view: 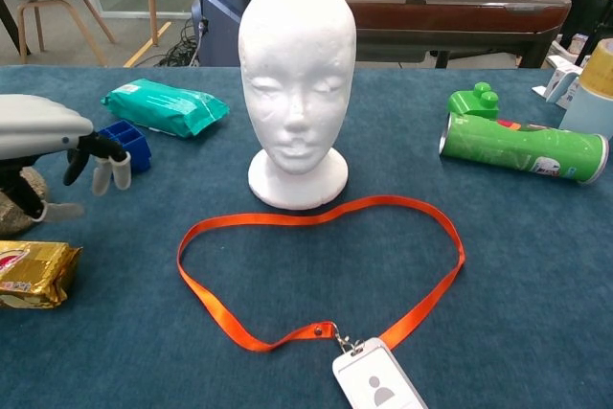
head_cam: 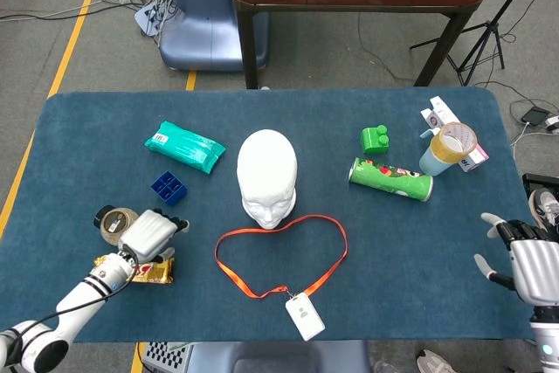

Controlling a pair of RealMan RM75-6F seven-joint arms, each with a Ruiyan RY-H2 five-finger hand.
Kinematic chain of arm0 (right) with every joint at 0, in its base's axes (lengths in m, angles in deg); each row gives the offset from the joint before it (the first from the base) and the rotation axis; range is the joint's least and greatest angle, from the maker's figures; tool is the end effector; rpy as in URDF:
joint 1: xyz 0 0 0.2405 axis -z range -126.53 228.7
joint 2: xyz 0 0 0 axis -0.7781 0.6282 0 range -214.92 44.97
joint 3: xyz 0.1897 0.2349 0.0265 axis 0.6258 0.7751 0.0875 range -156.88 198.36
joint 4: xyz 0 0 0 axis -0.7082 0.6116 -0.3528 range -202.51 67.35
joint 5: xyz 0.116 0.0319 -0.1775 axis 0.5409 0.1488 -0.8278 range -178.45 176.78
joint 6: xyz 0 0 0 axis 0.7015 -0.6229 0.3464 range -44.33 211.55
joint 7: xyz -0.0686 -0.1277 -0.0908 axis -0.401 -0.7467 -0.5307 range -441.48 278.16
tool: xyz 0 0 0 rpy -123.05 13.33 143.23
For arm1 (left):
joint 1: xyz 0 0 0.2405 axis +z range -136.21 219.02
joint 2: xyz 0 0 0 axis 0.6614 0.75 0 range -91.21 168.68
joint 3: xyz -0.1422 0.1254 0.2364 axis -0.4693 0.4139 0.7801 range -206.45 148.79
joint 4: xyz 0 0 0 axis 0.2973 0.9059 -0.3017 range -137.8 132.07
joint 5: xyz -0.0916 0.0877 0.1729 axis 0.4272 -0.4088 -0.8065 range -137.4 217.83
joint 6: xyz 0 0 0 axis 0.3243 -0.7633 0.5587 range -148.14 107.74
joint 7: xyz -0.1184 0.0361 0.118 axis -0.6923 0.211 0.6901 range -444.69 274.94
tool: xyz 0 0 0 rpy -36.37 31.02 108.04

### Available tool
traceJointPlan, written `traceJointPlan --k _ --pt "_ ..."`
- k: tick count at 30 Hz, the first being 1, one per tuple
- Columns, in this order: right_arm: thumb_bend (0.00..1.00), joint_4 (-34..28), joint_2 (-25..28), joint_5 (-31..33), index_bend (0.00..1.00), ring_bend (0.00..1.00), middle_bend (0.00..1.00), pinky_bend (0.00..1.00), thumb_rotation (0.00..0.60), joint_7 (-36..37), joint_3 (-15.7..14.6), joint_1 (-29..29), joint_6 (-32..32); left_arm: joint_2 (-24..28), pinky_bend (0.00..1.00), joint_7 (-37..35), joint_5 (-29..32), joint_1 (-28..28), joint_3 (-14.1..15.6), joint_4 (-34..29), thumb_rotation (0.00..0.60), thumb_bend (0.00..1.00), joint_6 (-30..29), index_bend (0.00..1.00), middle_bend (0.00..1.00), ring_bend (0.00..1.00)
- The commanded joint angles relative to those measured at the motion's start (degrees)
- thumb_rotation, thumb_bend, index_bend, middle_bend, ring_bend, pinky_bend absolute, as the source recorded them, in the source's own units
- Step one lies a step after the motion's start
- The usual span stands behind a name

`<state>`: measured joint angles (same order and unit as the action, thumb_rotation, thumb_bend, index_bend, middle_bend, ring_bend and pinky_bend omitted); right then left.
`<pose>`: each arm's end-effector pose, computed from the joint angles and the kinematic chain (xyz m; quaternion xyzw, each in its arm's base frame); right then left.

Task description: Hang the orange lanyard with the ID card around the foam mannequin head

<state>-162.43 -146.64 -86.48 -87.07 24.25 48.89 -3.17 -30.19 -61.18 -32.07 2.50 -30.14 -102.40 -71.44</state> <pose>-0.3555 -0.1975 0.1936 0.5936 -0.3625 0.3592 0.6223 -0.2157 0.3469 0.0454 -0.8284 -0.2979 -0.2639 0.3942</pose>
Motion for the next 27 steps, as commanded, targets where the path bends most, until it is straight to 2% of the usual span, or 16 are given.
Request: traceJointPlan --k 1,3,7,10,16,18,25,27 --pt "0.27 0.18 -0.03 -0.08 0.25 0.29 0.44 0.34 0.6 0.23 -0.03 0.08 -0.11 -2.67 0.36 3.71 3.62 -1.18 -1.88 -1.03 0.518 0.3 -0.87 0.39 0.55 0.57" --pt "0.27 0.39 -0.04 -0.1 0.25 0.29 0.44 0.34 0.6 0.51 -0.03 0.18 -0.24 -4.56 0.4 6.57 6.45 -1.87 -2.58 -1.3 0.495 0.3 -1.49 0.43 0.62 0.64" --pt "0.27 0.76 -0.05 0.12 0.25 0.29 0.44 0.34 0.6 0.9 -0.11 0.39 -0.25 -7.73 0.51 12.31 11.92 -3.22 -2.93 -1.57 0.381 0.3 -2.63 0.47 0.69 0.7" --pt "0.27 0.98 -0.11 0.27 0.25 0.29 0.44 0.34 0.6 1.15 -0.14 0.45 -0.14 -9.87 0.56 14.61 15.62 -3.93 -3.34 -1.45 0.349 0.3 -3.57 0.49 0.73 0.73" --pt "0.27 1.33 -0.26 0.31 0.26 0.29 0.44 0.34 0.6 1.52 -0.12 0.34 0.18 -13.97 0.6 18.09 22.32 -5.84 -4.27 -0.27 0.311 0.29 -5.21 0.5 0.77 0.77" --pt "0.27 1.43 -0.24 0.33 0.25 0.29 0.44 0.34 0.6 1.59 -0.12 0.38 0.17 -14.92 0.61 19.56 24.59 -6.59 -4.27 0.07 0.271 0.29 -5.61 0.5 0.77 0.77" --pt "0.27 1.56 -0.25 0.74 0.25 0.29 0.44 0.34 0.6 1.66 -0.18 0.54 0.38 -18.22 0.62 24.91 30.25 -8.36 -3.74 1.6 0.211 0.26 -9.19 0.5 0.77 0.77" --pt "0.27 1.58 -0.25 0.8 0.26 0.29 0.44 0.34 0.6 1.67 -0.19 0.59 0.39 -19.35 0.62 26.41 31.6 -8.76 -3.59 1.91 0.177 0.25 -10.51 0.49 0.77 0.77"
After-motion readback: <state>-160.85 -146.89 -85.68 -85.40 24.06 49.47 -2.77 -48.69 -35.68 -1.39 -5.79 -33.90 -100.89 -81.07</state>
